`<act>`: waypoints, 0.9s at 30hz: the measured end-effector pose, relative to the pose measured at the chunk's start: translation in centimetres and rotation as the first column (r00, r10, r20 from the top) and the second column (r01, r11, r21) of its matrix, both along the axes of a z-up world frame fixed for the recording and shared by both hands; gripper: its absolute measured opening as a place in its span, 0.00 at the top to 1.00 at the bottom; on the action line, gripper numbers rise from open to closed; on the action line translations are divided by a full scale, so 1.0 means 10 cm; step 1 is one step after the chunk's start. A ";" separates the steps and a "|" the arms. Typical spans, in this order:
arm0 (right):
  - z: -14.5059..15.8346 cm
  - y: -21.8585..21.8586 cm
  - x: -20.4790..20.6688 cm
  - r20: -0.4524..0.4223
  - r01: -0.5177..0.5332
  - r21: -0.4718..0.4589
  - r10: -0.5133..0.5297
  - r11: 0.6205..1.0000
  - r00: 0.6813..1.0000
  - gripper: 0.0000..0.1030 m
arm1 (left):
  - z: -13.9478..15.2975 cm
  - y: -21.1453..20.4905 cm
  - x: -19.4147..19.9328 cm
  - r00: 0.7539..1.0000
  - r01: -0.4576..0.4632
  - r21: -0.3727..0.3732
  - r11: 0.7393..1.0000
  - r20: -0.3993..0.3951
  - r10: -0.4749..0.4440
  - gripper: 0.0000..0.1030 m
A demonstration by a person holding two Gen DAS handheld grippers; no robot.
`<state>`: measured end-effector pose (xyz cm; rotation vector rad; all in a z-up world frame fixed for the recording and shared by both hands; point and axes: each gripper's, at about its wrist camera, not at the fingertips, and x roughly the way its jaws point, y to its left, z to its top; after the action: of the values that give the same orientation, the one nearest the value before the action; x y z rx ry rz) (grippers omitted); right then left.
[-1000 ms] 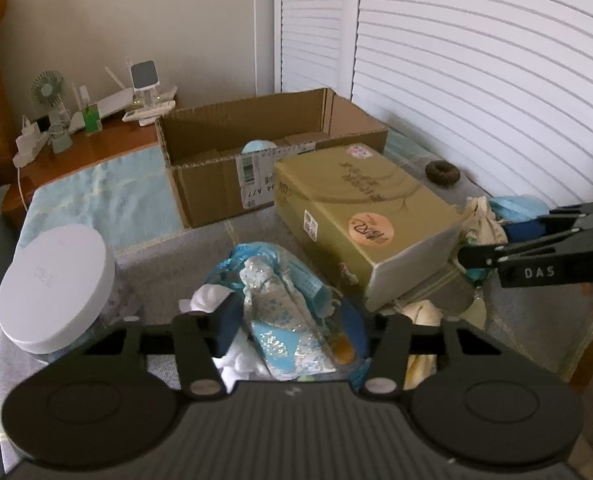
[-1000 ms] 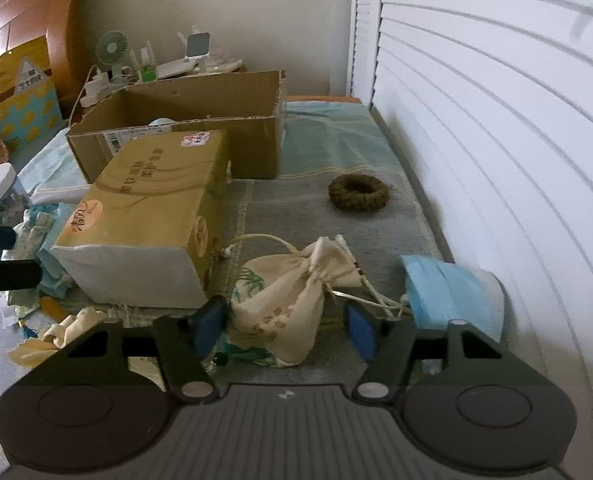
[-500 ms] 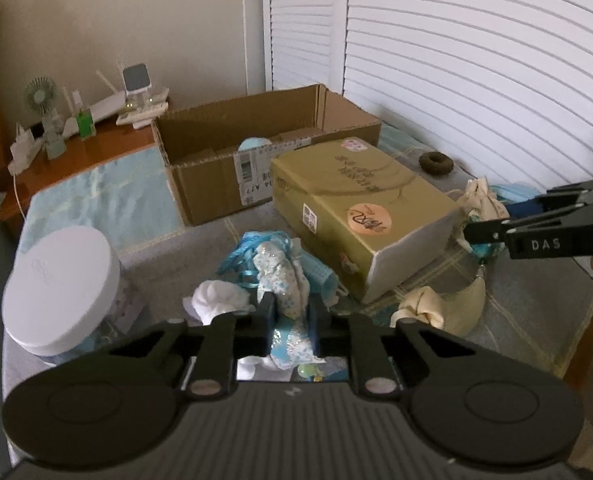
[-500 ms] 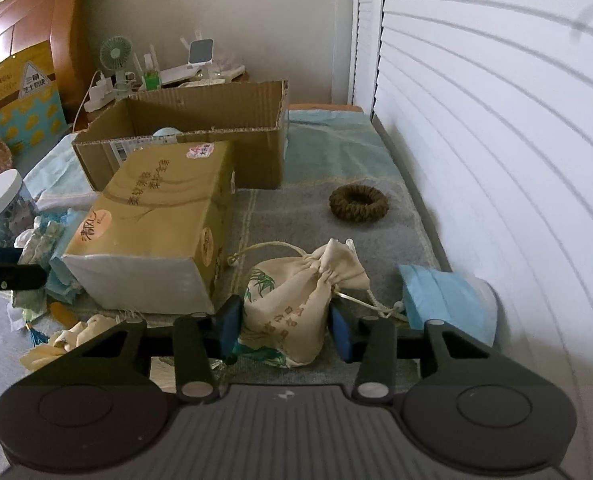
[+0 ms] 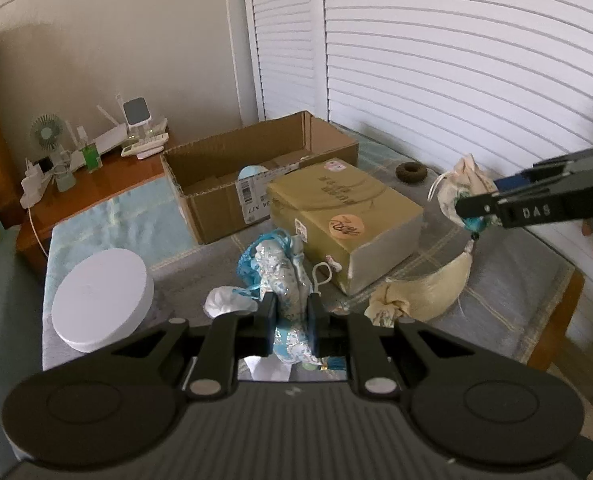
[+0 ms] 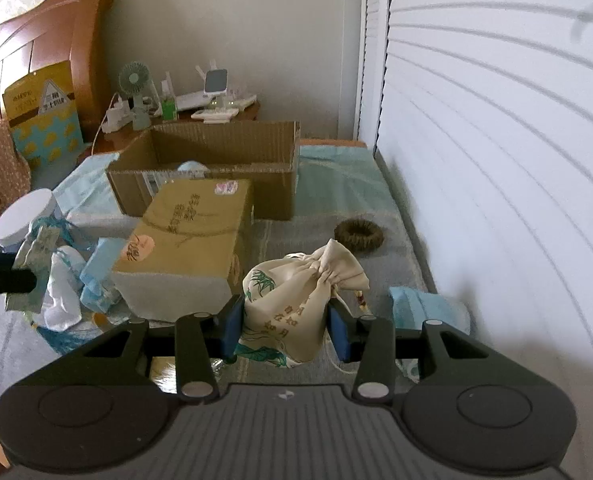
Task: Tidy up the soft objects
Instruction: 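Lift the cream pouch into the cardboard box and open the right gripper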
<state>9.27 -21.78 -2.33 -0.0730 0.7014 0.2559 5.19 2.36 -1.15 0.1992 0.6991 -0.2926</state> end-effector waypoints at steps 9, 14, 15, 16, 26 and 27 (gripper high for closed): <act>0.15 0.02 -0.07 0.031 -0.008 -0.003 0.008 1.000 0.999 0.52 | 0.08 -0.02 -0.08 0.999 0.028 0.029 0.999 0.027 -0.029 0.87; 0.26 0.05 -0.09 0.057 -0.020 -0.010 0.021 1.000 0.998 0.53 | 0.15 -0.03 -0.08 0.998 0.053 0.059 0.997 0.039 -0.056 0.87; 0.28 0.05 -0.09 0.060 -0.023 -0.014 0.024 1.000 0.998 0.53 | 0.16 -0.03 -0.07 0.997 0.057 0.065 0.996 0.042 -0.060 0.87; 0.30 0.05 -0.09 0.066 -0.024 -0.015 0.025 1.000 0.997 0.53 | 0.17 -0.03 -0.08 0.997 0.059 0.069 0.996 0.047 -0.063 0.87; 0.66 0.14 0.11 0.108 -0.062 0.008 0.061 0.998 0.992 0.53 | 0.09 -0.03 -0.06 0.996 0.075 0.066 0.995 0.034 -0.078 0.87; 0.69 0.16 0.15 0.110 -0.071 0.013 0.069 0.997 0.991 0.53 | 0.08 -0.03 -0.07 0.996 0.077 0.065 0.995 0.036 -0.079 0.87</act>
<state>10.73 -20.18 4.59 -0.0947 0.5877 0.3230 4.52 2.10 -0.32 0.2920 0.6639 -0.3406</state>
